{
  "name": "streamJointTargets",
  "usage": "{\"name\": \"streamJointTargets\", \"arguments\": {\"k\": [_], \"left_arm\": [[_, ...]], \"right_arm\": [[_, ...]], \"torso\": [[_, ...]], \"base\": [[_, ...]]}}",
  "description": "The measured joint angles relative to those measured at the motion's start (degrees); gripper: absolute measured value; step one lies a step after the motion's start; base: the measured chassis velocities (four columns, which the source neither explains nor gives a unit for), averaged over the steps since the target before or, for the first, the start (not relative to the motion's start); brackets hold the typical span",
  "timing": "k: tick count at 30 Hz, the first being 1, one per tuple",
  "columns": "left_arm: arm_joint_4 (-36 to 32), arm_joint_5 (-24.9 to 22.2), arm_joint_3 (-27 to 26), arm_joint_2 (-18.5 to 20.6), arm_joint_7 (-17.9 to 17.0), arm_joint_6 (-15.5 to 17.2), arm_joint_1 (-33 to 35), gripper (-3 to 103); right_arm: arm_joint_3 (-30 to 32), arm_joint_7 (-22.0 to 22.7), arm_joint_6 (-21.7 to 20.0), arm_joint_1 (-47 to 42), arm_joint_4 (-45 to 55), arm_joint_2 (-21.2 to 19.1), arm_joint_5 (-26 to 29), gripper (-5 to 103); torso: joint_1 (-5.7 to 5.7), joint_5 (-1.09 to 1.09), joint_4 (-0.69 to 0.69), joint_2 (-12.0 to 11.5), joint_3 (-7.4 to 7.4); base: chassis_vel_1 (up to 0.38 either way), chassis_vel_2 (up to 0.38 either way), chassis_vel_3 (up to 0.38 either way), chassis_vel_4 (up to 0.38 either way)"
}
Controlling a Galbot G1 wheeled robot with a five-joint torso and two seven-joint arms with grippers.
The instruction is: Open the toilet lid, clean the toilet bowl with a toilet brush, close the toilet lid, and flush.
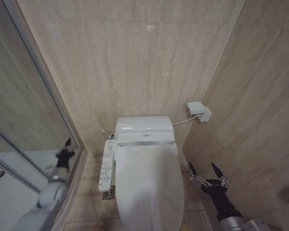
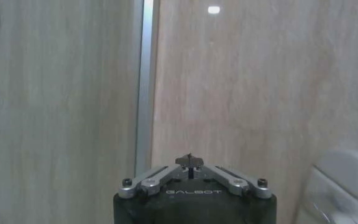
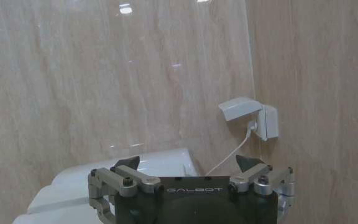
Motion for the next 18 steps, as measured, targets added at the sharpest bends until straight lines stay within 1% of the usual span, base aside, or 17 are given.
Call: {"name": "streamJointTargets", "arguments": {"k": [1,2,3,4,5,8,9,10,12,13,14,15,17,18], "left_arm": [[-1.1,0.4,-0.2,-0.5,-0.3,0.0,1.6,0],[-1.1,0.4,-0.2,-0.5,-0.3,0.0,1.6,0],[-3.3,1.2,-1.0,-1.0,-0.5,-0.1,4.4,0],[-5.5,1.8,-1.9,-1.2,-0.7,-0.3,7.1,0],[-5.5,1.8,-1.9,-1.2,-0.7,-0.3,7.1,0],[-12.4,3.7,-6.2,-2.6,-1.0,-1.1,14.3,0],[-14.2,4.4,-7.2,-3.5,-1.4,-1.2,16.0,0],[-14.2,4.4,-7.2,-3.5,-1.4,-1.2,16.0,0],[-19.1,6.4,-9.7,-6.2,-2.4,-1.2,20.5,0],[-21.2,7.4,-10.5,-7.6,-2.8,-1.1,22.8,0],[-22.9,8.3,-11.0,-9.1,-3.4,-1.0,25.0,0],[-22.9,8.3,-11.0,-9.1,-3.4,-1.0,25.0,0],[-26.0,10.4,-11.5,-12.0,-4.6,-0.9,29.1,0],[-27.6,11.3,-11.5,-13.5,-5.0,-1.0,31.0,10]], "right_arm": [[0.0,0.0,0.0,0.0,0.0,0.0,0.0,100],[0.0,0.0,0.0,0.0,0.0,0.0,0.0,100],[0.0,0.0,0.0,0.0,0.0,0.0,0.0,100],[0.0,0.0,0.0,0.0,0.0,0.0,0.0,100],[0.0,0.0,0.0,0.0,0.0,0.0,0.0,100],[0.0,0.0,0.0,0.0,0.0,0.0,0.0,100],[0.0,0.0,0.0,0.0,0.0,0.0,0.0,100],[0.0,0.0,0.0,0.0,0.0,0.0,0.0,100],[0.0,0.0,0.0,0.0,0.0,0.0,0.0,100],[0.0,0.0,0.0,0.0,0.0,0.0,0.0,100],[0.0,0.0,0.0,0.0,0.0,0.0,0.0,100],[0.0,0.0,0.0,0.0,0.0,0.0,0.0,100],[0.0,0.0,0.0,0.0,0.0,0.0,0.0,100],[0.0,0.0,0.0,0.0,0.0,0.0,0.0,100]], "torso": [[0.0,-0.03,0.0,0.0,0.0],[0.0,-0.03,0.0,0.0,0.0],[0.0,-0.01,-0.03,0.0,0.0],[0.0,-0.01,-0.01,0.0,0.0],[0.0,-0.01,-0.01,0.0,0.0],[0.0,0.04,0.0,0.0,0.0],[0.0,0.04,0.0,0.0,0.0],[0.0,0.04,0.0,0.0,0.0],[0.0,0.0,-0.01,0.0,0.0],[0.0,0.03,-0.01,0.0,-0.01],[-0.01,0.02,0.02,0.0,0.0],[-0.01,0.02,0.02,0.0,0.0],[0.0,0.01,0.0,0.0,0.0],[0.0,0.02,0.0,0.0,0.0]], "base": [[0.0,0.0,0.0,0.0],[0.0,0.0,0.0,0.0],[0.0,0.0,0.0,0.0],[0.0,0.0,0.0,0.0],[0.0,0.0,0.0,0.0],[0.0,0.0,0.0,0.0],[0.0,0.0,0.0,0.0],[0.0,0.0,0.0,0.0],[0.0,0.0,0.0,0.0],[0.0,0.0,0.0,0.0],[0.0,0.0,0.0,0.0],[0.0,0.0,0.0,0.0],[0.0,0.0,0.0,0.0],[0.0,0.0,0.0,0.0]]}}
